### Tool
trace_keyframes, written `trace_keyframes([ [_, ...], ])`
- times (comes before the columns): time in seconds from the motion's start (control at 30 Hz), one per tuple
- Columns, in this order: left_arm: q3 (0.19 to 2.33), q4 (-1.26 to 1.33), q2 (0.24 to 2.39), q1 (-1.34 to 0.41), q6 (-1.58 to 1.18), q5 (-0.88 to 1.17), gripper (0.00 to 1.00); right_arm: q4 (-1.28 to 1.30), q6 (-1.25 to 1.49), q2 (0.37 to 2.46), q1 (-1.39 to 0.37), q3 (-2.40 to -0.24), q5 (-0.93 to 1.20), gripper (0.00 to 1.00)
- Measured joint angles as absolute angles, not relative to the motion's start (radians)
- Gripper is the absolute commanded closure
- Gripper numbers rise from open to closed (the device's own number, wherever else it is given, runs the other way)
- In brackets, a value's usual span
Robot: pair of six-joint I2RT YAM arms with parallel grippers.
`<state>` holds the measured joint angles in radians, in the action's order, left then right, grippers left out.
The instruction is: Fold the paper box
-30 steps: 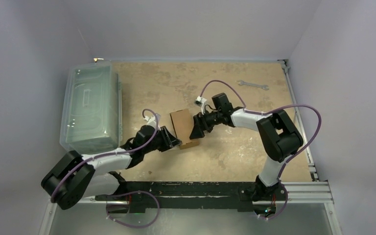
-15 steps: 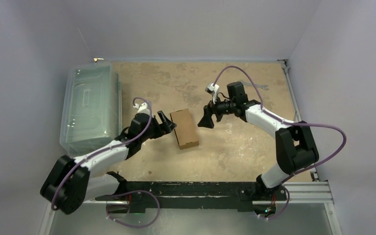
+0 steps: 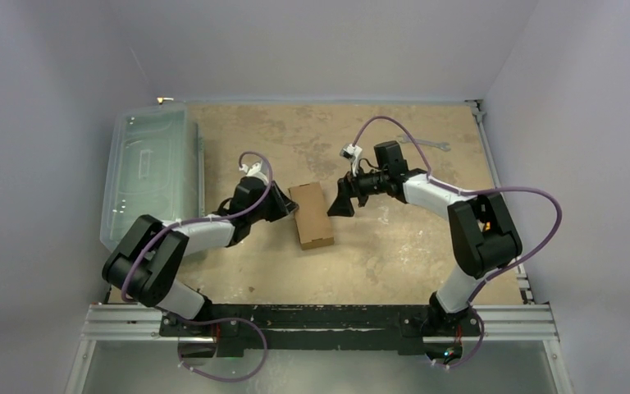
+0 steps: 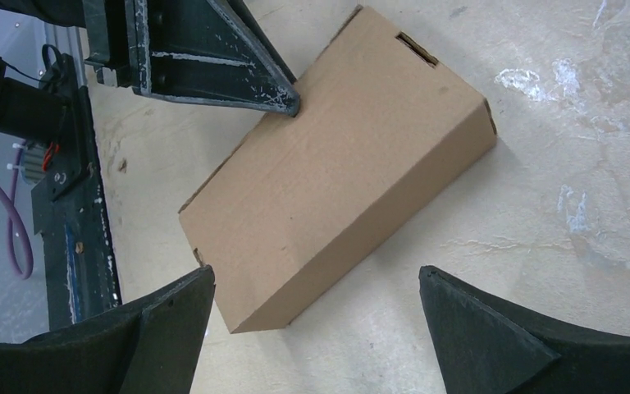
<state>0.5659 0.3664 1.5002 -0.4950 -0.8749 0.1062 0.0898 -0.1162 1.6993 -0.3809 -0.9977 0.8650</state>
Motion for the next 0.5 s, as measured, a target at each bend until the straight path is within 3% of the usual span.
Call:
trace_keyframes([
  [0.1, 0.566, 0.400, 1.504, -0.491, -0.876, 0.126, 0.88, 0.089, -0.116, 1.699, -0.381, -0.998, 0.867, 0.03],
  [0.23, 0.566, 0.385, 1.480, -0.491, -0.867, 0.138, 0.58, 0.091, -0.118, 1.699, -0.381, -0.998, 0.868, 0.02],
  [0.33, 0.561, 0.351, 1.400, -0.491, -0.847, 0.154, 0.43, 0.097, -0.121, 1.697, -0.380, -0.998, 0.878, 0.01],
  [0.5, 0.495, 0.346, 1.204, -0.491, -0.842, 0.162, 0.40, 0.085, -0.101, 1.672, -0.374, -0.997, 0.888, 0.03],
])
